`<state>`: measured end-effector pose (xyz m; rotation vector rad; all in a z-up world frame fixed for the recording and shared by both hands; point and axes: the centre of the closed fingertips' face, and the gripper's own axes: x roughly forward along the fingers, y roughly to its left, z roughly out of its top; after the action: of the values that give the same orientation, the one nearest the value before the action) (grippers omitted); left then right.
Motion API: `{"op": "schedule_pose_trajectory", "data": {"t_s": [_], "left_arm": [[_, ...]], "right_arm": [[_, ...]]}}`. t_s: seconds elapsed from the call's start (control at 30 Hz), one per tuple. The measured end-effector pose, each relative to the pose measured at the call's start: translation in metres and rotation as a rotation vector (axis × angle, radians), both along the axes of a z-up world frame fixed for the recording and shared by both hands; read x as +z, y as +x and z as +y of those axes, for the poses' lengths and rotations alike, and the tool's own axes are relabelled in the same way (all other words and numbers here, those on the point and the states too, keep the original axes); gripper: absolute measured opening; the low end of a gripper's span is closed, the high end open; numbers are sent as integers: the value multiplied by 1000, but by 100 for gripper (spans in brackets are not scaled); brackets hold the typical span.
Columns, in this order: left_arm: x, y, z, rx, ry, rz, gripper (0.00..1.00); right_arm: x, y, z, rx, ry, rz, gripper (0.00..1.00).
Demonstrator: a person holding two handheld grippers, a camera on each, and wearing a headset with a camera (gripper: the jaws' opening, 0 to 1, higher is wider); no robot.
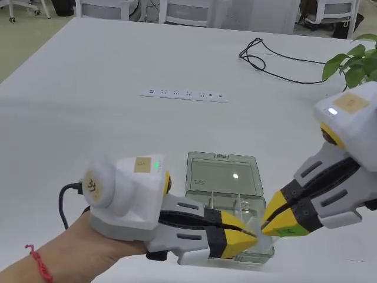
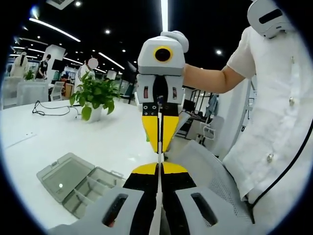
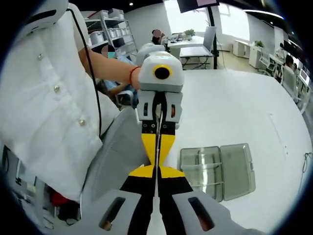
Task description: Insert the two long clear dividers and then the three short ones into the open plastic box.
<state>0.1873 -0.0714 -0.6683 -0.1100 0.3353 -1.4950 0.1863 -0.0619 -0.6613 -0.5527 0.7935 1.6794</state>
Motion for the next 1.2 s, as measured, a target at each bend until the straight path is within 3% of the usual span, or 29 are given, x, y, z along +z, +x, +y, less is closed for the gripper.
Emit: {"op": "schedule_pose_trajectory", "data": {"t_s": [0.47, 0.93, 1.2], "left_arm": [[-7, 6, 9, 46, 29, 4, 1], [-20, 22, 32, 141, 78, 8, 25], [-28, 32, 44, 197, 110, -13, 46]], "right_arm": [[2, 8, 0, -24, 4, -35, 3], [-2, 30, -4, -78, -3, -86, 3], [-9, 44, -2, -107, -10, -108, 3]]}}
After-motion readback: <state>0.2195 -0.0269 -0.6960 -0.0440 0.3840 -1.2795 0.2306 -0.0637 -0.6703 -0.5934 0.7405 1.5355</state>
